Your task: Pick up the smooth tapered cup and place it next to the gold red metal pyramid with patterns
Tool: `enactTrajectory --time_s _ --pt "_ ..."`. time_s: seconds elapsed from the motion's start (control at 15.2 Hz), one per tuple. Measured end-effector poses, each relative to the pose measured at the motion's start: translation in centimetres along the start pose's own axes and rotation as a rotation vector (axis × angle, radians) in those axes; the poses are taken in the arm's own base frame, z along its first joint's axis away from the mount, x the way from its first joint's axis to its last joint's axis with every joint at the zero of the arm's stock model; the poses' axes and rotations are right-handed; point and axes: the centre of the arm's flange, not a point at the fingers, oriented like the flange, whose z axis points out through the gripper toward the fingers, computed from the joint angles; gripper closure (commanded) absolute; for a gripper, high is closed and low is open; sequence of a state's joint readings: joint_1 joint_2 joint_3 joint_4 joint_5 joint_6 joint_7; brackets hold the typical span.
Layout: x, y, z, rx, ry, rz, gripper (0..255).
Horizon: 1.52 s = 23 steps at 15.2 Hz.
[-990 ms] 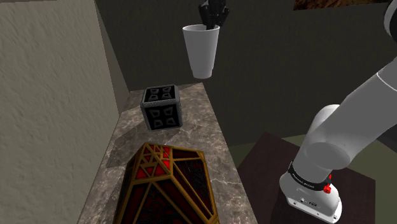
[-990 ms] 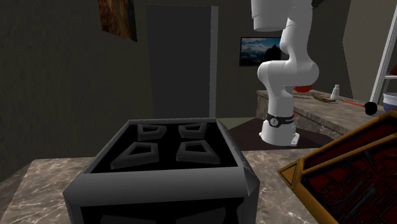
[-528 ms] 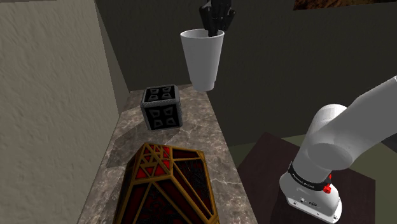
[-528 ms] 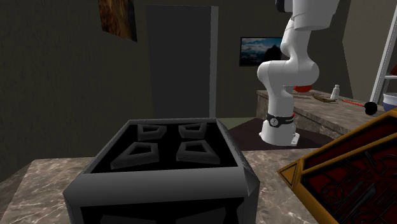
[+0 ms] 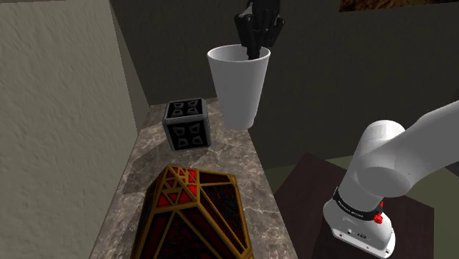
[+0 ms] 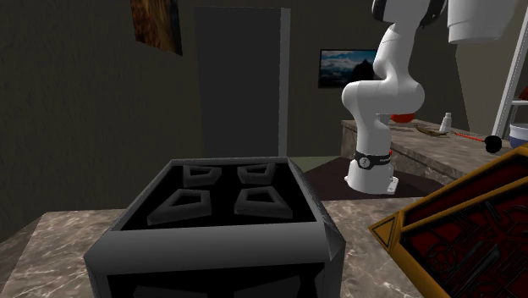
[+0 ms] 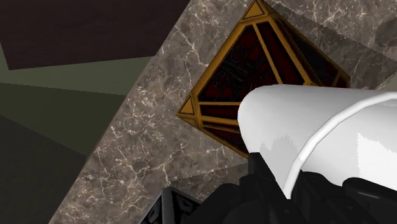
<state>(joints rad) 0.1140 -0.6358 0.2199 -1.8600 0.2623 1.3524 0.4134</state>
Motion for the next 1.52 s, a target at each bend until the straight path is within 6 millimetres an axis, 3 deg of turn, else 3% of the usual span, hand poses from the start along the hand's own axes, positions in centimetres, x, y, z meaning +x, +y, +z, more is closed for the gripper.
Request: enactTrajectory --time_s 0.73,1.52 --pt "-10.4 -10.5 0.4 0.000 0.000 0.000 255" --pt "-21.5 -21.8 2.3 0.000 0.000 0.000 255"
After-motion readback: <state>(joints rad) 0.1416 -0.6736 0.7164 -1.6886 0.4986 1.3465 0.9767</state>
